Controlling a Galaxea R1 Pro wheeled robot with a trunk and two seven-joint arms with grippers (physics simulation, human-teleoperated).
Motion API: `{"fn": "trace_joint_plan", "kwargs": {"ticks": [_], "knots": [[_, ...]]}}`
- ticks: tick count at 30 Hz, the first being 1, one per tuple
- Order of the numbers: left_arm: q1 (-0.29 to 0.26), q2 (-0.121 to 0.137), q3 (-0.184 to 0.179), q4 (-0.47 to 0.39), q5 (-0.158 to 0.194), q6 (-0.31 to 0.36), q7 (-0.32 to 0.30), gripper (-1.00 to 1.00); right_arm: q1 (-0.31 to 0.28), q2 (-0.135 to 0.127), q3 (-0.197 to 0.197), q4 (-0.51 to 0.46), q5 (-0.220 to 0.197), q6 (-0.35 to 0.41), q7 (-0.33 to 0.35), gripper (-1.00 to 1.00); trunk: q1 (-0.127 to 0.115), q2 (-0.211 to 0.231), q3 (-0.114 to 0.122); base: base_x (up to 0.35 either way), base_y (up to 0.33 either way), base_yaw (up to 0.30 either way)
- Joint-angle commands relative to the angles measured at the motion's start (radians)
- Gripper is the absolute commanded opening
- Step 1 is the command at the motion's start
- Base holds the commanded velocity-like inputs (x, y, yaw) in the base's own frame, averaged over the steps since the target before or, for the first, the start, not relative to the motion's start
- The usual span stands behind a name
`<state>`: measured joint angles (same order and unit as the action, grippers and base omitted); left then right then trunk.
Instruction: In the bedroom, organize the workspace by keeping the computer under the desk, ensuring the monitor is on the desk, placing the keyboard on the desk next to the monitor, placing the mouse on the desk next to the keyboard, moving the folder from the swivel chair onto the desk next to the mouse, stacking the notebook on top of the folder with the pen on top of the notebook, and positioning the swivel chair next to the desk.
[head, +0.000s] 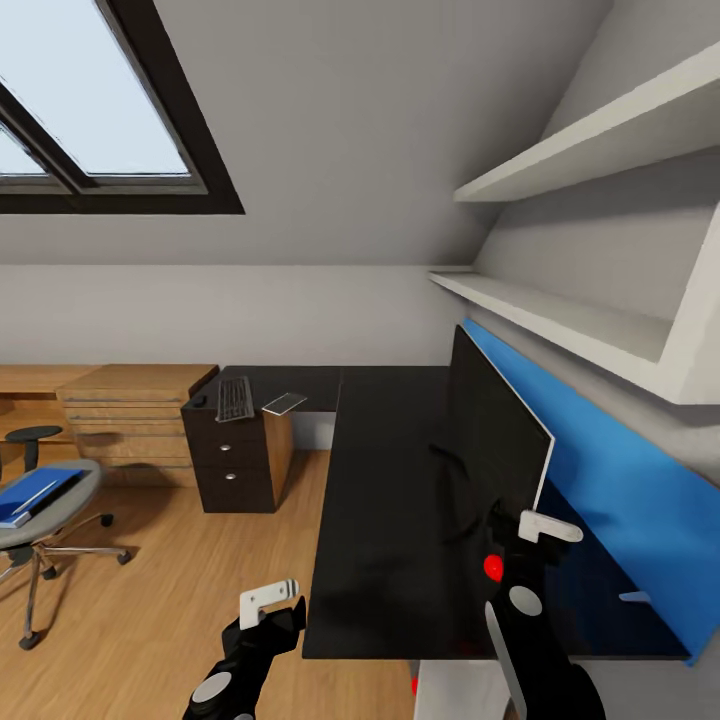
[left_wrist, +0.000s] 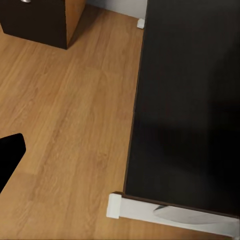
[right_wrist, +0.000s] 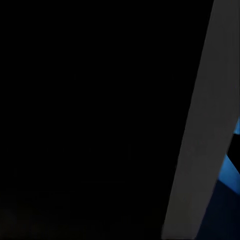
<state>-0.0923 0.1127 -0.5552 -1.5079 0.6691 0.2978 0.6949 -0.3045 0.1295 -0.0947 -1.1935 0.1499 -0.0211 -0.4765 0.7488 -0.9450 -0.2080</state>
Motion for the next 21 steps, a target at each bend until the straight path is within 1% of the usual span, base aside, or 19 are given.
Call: {"fn": "trace_joint_plan", "kwargs": {"ticks": [1, 9, 15, 21], "knots": [[-0.001, 0.001, -0.002, -0.002, 0.005, 0.003, 0.008, 1.0, -0.001, 0.001, -0.002, 0.001, 0.004, -0.002, -0.002, 1.0, 0.0, -0.001, -0.001, 0.0, -0.016, 0.0], [-0.001, 0.001, -0.003, -0.002, 0.005, 0.003, 0.008, 1.0, -0.001, 0.001, -0.002, 0.0, 0.004, -0.002, -0.001, 1.0, 0.0, -0.001, -0.001, 0.0, -0.007, 0.0], [-0.001, 0.001, -0.004, -0.002, 0.003, 0.003, 0.008, 1.0, -0.001, 0.001, -0.002, 0.001, 0.004, -0.002, -0.002, 1.0, 0.0, -0.001, -0.001, -0.029, -0.136, 0.0], [-0.001, 0.002, -0.003, -0.002, 0.005, 0.003, 0.008, 1.0, -0.001, 0.001, -0.002, 0.0, 0.004, -0.002, -0.002, 1.0, 0.0, -0.001, -0.001, -0.005, -0.028, 0.0]]}}
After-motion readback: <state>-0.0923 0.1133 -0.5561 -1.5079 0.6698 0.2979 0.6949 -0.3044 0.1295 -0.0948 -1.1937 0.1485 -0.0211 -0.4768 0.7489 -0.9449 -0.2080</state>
